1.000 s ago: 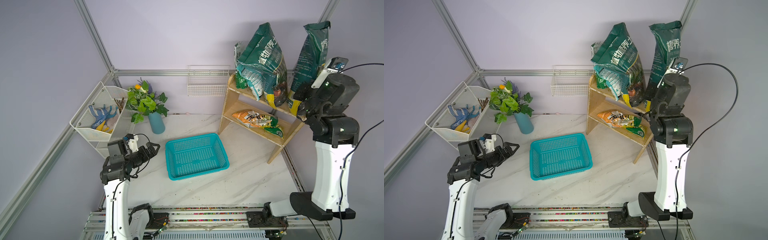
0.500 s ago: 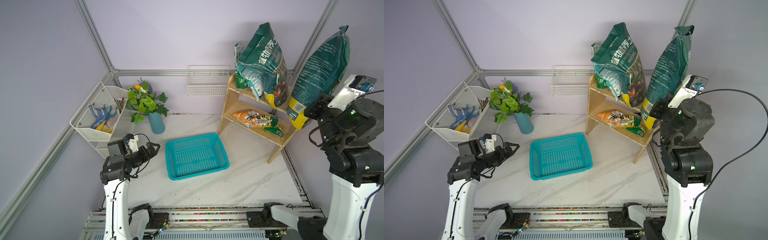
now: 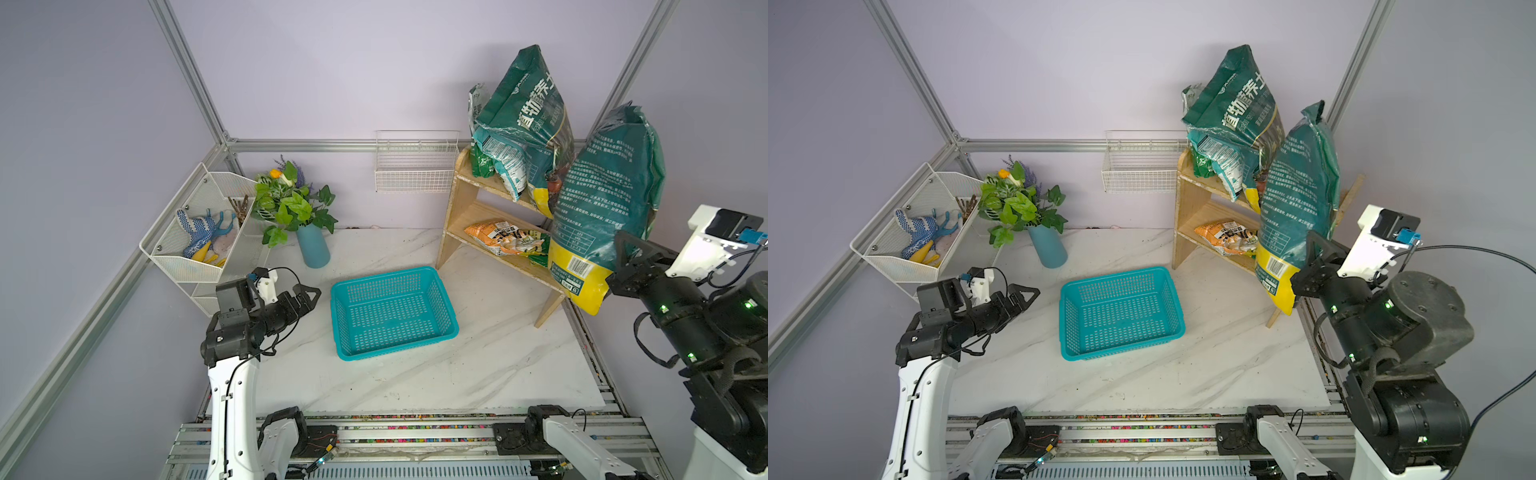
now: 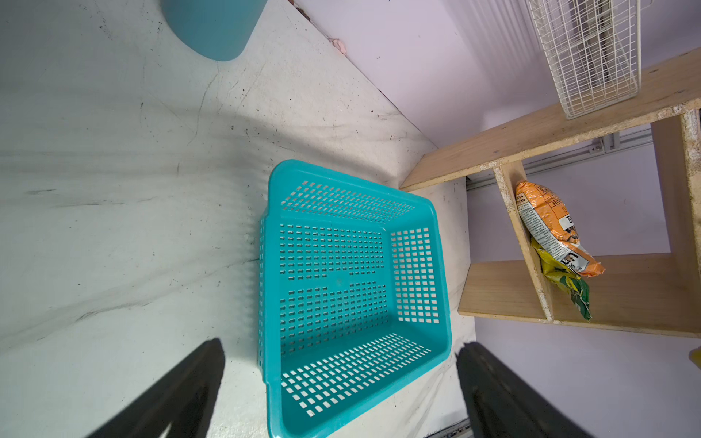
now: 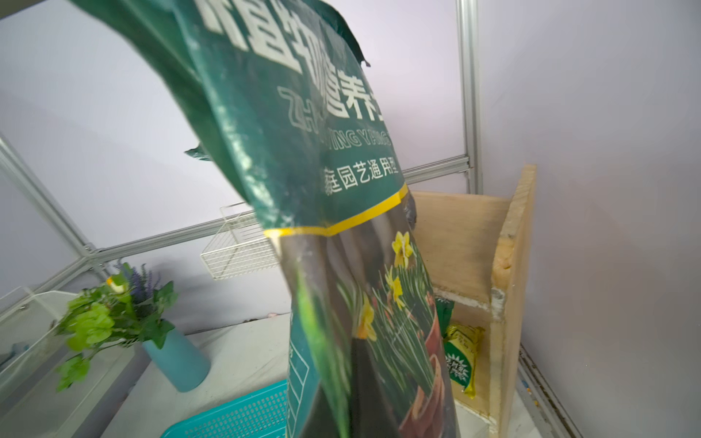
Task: Take down the fertilizer bag from the shelf
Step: Pick up the fertilizer bag from the shelf.
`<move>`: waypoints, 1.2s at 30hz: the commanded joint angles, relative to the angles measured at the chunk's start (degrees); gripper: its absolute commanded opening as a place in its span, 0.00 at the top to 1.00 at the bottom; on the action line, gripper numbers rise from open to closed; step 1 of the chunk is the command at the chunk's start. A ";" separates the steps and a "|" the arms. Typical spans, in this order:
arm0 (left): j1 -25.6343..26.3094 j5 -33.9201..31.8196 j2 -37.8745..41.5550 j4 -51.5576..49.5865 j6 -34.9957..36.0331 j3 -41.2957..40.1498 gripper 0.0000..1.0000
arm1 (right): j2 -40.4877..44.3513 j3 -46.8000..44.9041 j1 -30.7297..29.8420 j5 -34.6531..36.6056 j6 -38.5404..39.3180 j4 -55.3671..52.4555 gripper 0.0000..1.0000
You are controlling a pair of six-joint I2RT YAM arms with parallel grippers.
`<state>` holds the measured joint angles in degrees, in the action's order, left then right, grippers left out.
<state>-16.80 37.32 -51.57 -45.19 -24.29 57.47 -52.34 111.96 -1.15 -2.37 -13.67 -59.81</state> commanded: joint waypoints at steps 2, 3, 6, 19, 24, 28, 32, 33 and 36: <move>0.10 1.00 -0.28 0.01 0.56 -2.90 0.00 | 2.20 0.29 0.05 -8.52 -2.91 13.93 1.00; 0.10 0.93 -0.33 0.01 0.56 -2.89 0.00 | 2.53 -0.50 0.01 -9.62 -3.25 13.89 1.00; 0.10 0.91 -0.46 -0.02 0.56 -2.89 0.00 | 2.59 -2.72 0.09 -14.35 -4.11 13.82 1.00; -0.04 1.06 -0.81 0.17 0.39 -2.98 0.00 | 3.81 -16.27 0.18 -23.00 -7.50 20.99 1.00; -0.25 1.31 -0.98 0.21 0.30 -3.06 0.01 | 3.92 -15.17 0.18 -25.40 -7.92 20.32 1.00; -0.57 1.60 -1.07 0.34 0.30 -3.07 0.00 | 3.56 -11.03 0.23 -27.25 -8.19 17.80 1.00; -0.61 1.59 -1.16 0.37 0.21 -3.16 0.00 | 1.28 -4.32 0.18 -27.84 -7.81 14.08 1.00; -0.61 1.61 -1.23 0.44 0.21 -3.16 0.00 | -0.59 -1.50 0.18 -27.61 -7.45 11.66 1.00; -0.61 1.61 -1.25 0.42 0.27 -3.16 0.00 | -4.87 2.19 0.18 -30.26 -7.57 9.30 1.00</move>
<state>-17.08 37.71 -52.73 -45.06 -24.32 57.28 -55.46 109.86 -1.02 -29.10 -21.47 -60.55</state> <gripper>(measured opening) 0.995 0.053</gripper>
